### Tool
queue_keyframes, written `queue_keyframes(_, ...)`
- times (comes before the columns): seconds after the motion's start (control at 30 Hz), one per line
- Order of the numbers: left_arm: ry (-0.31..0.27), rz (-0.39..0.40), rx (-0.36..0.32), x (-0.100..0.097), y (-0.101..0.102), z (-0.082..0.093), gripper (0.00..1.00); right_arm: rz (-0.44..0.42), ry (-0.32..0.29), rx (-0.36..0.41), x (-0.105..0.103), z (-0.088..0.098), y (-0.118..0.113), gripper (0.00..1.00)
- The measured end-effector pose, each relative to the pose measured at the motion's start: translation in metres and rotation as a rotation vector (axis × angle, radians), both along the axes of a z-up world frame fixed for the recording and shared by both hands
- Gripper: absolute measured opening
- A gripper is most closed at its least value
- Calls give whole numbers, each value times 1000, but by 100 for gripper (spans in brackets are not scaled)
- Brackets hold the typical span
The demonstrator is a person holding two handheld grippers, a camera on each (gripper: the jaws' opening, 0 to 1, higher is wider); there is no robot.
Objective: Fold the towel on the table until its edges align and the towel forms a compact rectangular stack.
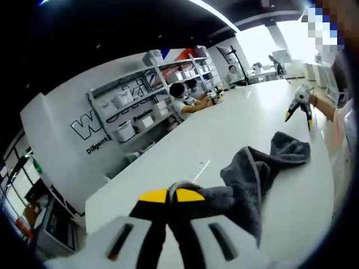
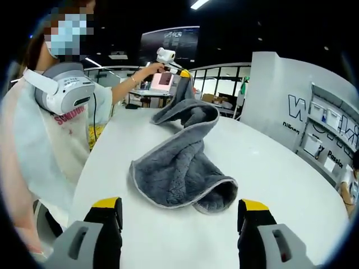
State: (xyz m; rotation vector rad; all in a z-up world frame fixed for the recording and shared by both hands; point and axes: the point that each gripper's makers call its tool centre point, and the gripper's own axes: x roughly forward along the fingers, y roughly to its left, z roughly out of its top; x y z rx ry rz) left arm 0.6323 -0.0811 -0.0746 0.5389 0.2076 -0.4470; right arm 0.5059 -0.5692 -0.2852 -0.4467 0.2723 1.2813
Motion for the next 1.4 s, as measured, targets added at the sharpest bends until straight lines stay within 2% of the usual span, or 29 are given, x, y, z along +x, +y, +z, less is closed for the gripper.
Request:
queue_keyframes(0.33,-94,50,12,-14,26,50,4,10,-7,2,-1,2,8,88)
queue_keyframes(0.43,-103,60,14,-20,32,58,4,15,-7,2,-1,1,8,88)
queue_keyframes(0.53,-113,105,30,-25,47,63,4,19,-5,-1,0,1,9,88)
queue_keyframes(0.63,-85,141,39,-26,61,56,4,22,-6,1,1,1,9,88)
queue_keyframes(0.73,-44,196,62,-18,80,39,4,28,-6,0,1,1,10,88)
queue_keyframes(0.97,52,284,86,25,120,4,4,34,-2,-11,1,1,12,88)
queue_keyframes(1.3,109,289,80,81,134,-25,4,19,3,-25,3,3,10,88)
queue_keyframes(1.4,121,283,58,97,134,-32,4,16,3,-25,4,3,10,88)
